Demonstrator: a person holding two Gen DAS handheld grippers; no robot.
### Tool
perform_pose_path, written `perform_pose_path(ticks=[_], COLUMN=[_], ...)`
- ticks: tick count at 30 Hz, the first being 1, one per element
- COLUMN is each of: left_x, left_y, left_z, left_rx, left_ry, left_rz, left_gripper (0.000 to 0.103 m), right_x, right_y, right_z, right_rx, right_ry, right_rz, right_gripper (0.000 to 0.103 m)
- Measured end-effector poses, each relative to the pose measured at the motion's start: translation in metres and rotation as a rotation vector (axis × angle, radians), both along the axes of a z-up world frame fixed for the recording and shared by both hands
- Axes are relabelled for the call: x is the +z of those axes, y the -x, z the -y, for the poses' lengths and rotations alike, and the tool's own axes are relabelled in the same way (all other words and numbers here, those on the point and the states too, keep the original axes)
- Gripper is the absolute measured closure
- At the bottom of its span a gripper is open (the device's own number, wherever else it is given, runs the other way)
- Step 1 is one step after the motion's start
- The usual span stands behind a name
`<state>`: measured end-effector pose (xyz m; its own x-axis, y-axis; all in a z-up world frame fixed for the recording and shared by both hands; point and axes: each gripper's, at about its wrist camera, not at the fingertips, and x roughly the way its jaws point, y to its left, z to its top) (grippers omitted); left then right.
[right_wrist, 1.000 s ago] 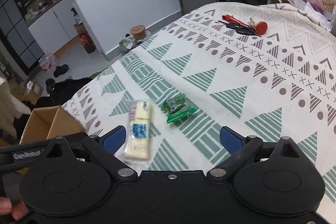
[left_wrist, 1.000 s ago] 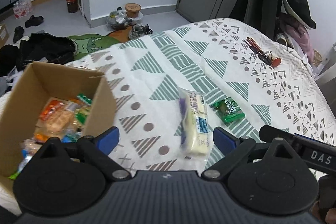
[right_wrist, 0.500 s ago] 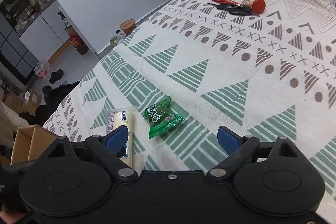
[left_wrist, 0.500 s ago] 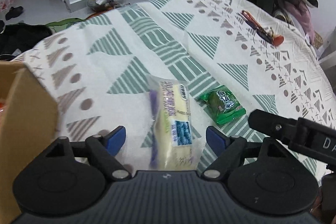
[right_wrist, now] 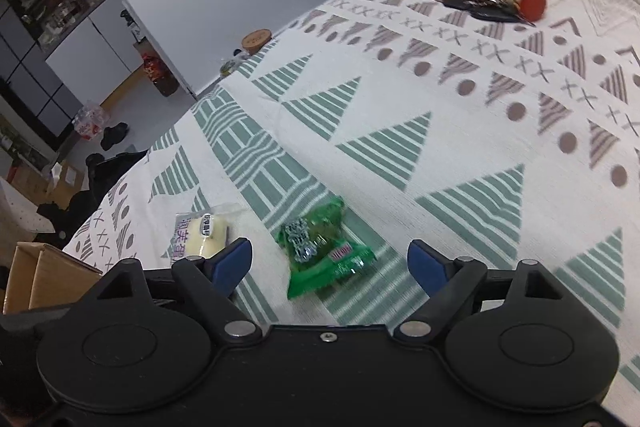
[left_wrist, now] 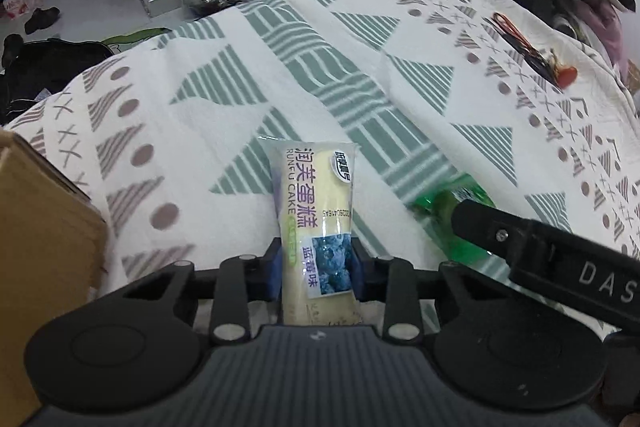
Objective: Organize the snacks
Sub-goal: 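Grasp the white-and-blue cake bar with the left tool while the right tool grasps the green candy, then carry the cake bar and green candy over the cardboard box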
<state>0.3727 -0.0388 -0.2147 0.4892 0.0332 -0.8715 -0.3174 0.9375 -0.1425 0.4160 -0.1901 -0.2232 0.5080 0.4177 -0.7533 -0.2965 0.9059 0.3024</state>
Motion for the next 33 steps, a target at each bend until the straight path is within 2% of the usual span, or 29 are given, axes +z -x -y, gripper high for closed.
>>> perform_pose_path(ticks=[6, 9, 10, 11, 12, 16, 19, 33], left_x=[0.007, 0.010, 0.011, 0.013, 0.015, 0.023, 0.032, 0.089], left_y=[-0.001, 0.001, 0.002, 0.004, 0.006, 0.014, 0.022, 0.061], left_z=[-0.015, -0.021, -0.021, -0.023, -0.024, -0.026, -0.026, -0.043], left_rx=[0.003, 0.005, 0.006, 0.011, 0.013, 0.021, 0.032, 0.044], left_ry=[-0.008, -0.005, -0.011, -0.014, -0.014, -0.020, -0.024, -0.038], left_rz=[-0.001, 0.001, -0.001, 0.000, 0.002, 0.015, 0.034, 0.115], left_gripper=[0.072, 0.073, 0.073, 0.073, 0.073, 0.073, 0.073, 0.073], right_x=[-0.006, -0.015, -0.017, -0.017, -0.016, -0.010, -0.004, 0.039], right_y=[-0.006, -0.008, -0.007, -0.005, -0.003, -0.001, 0.005, 0.041], right_z=[-0.014, -0.019, -0.021, -0.023, -0.024, -0.013, -0.011, -0.018], right_rx=[0.028, 0.028, 0.027, 0.033, 0.042, 0.021, 0.016, 0.055], right_ry=[0.013, 0.051, 0.075, 0.111, 0.136, 0.073, 0.079, 0.016], right_rz=[0.014, 0.009, 0.022, 0.040, 0.048, 0.003, 0.004, 0.087], right_gripper=[0.018, 0.031, 0.040, 0.056, 0.058, 0.060, 0.061, 0.061])
